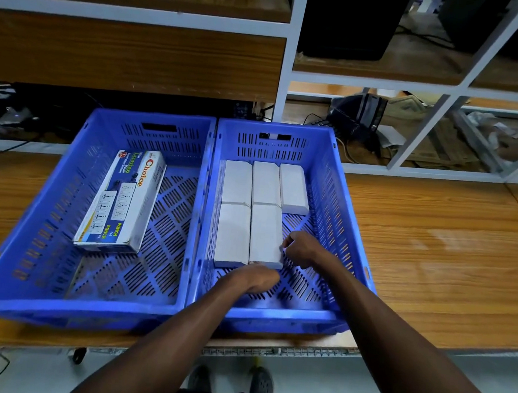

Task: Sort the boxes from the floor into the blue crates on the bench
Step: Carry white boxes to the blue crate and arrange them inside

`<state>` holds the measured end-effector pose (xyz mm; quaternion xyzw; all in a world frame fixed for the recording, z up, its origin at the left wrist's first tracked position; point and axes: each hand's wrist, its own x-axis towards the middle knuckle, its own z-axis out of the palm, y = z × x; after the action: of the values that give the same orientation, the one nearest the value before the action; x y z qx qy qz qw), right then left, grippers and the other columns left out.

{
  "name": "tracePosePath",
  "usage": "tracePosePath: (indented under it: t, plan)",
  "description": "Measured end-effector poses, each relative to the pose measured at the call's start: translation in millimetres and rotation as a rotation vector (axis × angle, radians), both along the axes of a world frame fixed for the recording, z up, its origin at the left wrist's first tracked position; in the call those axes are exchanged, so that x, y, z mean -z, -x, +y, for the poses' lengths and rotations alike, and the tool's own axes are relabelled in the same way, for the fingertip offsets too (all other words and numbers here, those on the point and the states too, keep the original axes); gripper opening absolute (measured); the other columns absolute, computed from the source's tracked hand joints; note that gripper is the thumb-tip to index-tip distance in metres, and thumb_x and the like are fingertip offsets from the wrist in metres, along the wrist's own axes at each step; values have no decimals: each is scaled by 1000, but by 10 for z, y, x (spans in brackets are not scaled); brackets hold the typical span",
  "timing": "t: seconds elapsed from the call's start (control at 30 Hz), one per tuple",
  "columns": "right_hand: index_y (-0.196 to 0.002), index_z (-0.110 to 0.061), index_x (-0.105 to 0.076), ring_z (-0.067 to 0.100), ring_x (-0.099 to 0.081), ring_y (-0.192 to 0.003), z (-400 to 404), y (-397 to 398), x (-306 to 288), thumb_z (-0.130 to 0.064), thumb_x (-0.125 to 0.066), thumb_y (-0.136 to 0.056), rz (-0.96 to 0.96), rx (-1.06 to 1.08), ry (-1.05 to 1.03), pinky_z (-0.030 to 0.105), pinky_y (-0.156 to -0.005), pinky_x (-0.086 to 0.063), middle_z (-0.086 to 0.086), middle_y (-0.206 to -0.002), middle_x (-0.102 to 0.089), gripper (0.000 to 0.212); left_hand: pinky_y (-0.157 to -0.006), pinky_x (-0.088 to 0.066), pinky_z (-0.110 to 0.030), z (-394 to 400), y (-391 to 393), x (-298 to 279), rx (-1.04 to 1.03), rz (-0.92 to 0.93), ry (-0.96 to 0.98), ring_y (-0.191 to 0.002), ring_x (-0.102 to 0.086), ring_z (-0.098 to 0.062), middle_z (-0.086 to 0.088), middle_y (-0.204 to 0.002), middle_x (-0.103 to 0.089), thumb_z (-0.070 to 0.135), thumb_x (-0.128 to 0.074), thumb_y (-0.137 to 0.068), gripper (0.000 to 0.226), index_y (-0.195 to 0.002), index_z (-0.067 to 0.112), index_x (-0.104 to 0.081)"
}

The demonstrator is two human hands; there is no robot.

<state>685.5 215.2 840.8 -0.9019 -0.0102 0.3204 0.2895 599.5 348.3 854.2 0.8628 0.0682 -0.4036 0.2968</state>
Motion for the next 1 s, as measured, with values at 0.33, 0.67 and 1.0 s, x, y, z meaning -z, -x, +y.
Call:
tracePosePath:
  t: [0.33, 0.67, 1.0]
  plan:
    - [-137, -2, -43, 31, -64, -84, -16, -84, 17, -10, -53, -96, 87, 88, 10, 32, -58, -47, 19, -101, -64, 43, -79, -40, -33, 92, -1, 0, -17, -24, -26, -91, -53, -27, -18, -113, -60, 39, -39, -102, 43, -110, 3, -61]
    - [-154, -2, -28, 32, -45, -137, -46, -578, -64, -6, -50, -99, -53, 344, -114, 35, -106, -40, 16, -150, -43, 60, -81, -38, -33, 215, -12, 68, 41, 13, -54, -90, -47, -23, -10, -105, -48, 40, -36, -104, 35, -99, 10, -53]
    - [-149, 1, -38, 29, -54, -117, 23, -794, 109, -5, -45, -99, -26, 351, -108, 35, -91, -47, 18, -141, -52, 50, -74, -36, -35, 248, -20, 62, -77, 37, -48, -80, -44, -20, 4, -76, -37, 41, -42, -99, 27, -82, 20, -44]
